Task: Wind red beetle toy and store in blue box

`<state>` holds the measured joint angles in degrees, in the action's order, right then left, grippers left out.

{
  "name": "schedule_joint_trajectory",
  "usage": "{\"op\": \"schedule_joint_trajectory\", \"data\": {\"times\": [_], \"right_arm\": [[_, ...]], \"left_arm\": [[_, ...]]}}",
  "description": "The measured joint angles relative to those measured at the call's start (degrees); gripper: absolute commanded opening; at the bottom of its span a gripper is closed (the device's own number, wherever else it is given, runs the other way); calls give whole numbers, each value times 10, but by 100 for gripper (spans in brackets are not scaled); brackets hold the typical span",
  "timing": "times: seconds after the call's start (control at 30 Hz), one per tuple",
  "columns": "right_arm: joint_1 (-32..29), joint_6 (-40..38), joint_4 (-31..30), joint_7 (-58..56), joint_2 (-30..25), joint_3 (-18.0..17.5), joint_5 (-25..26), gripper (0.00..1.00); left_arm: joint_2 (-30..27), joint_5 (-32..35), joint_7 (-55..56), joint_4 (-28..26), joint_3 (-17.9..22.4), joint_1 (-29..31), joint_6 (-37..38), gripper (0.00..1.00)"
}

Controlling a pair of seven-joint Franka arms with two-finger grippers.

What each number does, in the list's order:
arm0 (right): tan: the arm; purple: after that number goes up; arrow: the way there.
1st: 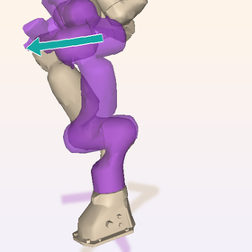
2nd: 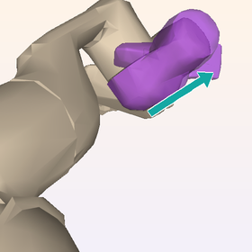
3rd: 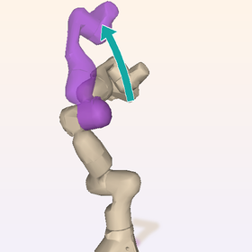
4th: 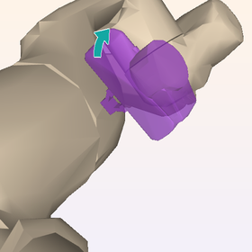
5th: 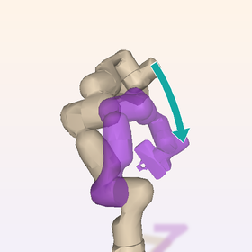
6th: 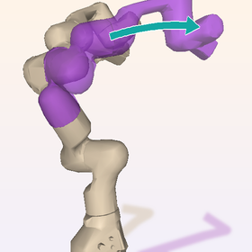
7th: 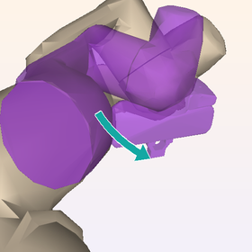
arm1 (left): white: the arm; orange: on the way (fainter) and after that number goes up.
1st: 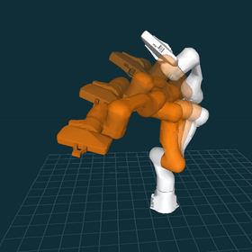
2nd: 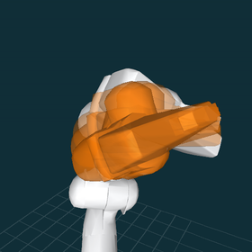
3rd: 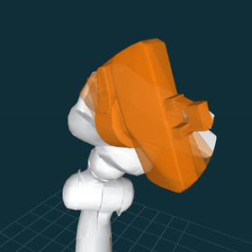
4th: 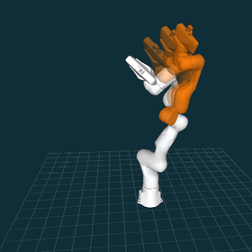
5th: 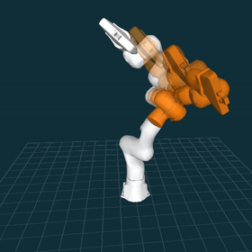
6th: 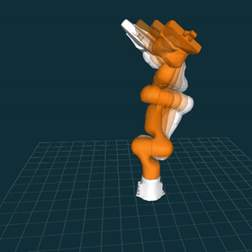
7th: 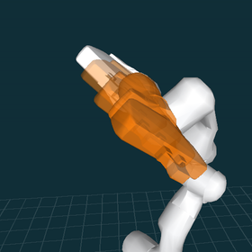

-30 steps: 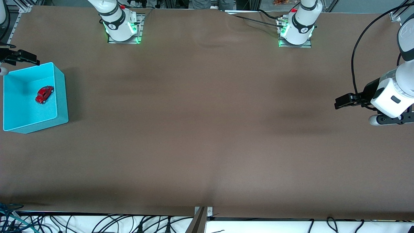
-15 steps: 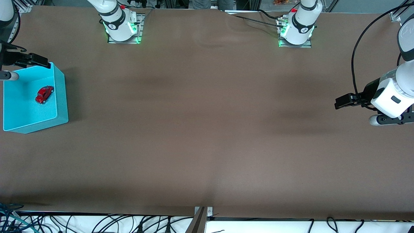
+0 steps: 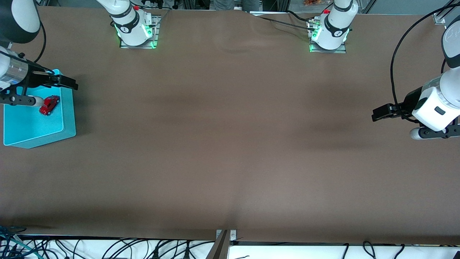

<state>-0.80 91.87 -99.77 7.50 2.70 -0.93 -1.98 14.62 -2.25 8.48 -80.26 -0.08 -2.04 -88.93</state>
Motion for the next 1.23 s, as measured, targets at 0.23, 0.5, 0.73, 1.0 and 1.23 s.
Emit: {"op": "schedule_joint_trajectory", "data": {"times": [0.23,0.5,0.73,1.0,1.23], "right_arm": [[1,0,20,22,7,-14,-6,100],[1,0,24,27,8,-16,-6,100],[1,0,24,25,8,-16,-6,100],[4,3,25,18,9,-18,-4,100],[19,5,25,16,12,-20,9,100]], "left_arm": [[0,0,0,0,0,0,0,100],[0,0,0,0,0,0,0,100],[0,0,0,0,0,0,0,100],[0,0,0,0,0,0,0,100],[0,0,0,0,0,1,0,100]]}}
